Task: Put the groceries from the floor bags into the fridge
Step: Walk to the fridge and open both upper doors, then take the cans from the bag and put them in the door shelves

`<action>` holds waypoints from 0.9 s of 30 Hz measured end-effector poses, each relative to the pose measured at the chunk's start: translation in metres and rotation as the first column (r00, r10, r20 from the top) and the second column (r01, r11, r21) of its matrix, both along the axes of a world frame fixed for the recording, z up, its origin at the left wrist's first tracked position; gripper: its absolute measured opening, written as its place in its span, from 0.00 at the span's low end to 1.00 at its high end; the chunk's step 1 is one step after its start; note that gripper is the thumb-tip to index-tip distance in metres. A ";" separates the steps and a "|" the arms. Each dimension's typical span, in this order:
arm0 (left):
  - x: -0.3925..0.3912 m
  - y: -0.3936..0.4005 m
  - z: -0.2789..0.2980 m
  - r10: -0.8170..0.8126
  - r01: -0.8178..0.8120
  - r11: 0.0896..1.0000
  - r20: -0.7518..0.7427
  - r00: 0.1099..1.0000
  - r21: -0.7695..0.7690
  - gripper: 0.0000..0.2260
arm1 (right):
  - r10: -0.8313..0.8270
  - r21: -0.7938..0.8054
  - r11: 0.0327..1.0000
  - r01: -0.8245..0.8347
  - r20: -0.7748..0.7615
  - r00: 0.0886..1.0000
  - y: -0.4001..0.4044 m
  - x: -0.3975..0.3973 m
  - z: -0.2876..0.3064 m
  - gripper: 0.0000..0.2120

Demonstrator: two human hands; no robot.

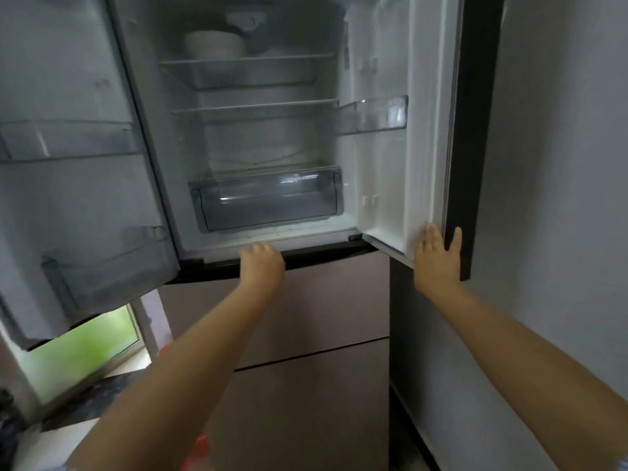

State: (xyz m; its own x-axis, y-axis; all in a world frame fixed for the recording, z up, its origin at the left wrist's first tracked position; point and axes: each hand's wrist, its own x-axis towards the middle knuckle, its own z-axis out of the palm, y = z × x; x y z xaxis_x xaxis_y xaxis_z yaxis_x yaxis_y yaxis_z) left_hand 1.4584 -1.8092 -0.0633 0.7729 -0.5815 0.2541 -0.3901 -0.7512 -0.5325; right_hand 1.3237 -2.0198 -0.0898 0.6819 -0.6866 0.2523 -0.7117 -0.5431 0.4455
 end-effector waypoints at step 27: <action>-0.101 0.273 -0.088 0.381 -0.469 0.792 -0.282 0.880 -0.391 0.15 | 0.860 0.216 0.297 -0.930 0.363 0.359 0.321 0.063 -0.052 0.17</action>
State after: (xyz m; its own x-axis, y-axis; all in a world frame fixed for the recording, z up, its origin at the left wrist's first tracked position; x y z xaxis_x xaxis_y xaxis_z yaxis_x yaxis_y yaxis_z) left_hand 1.3579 -1.5366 -0.1512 0.9718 -0.0452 0.2314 -0.0313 -0.9975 -0.0631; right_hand 1.3863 -1.6986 -0.1415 0.9030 0.2778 0.3278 0.2846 -0.9582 0.0282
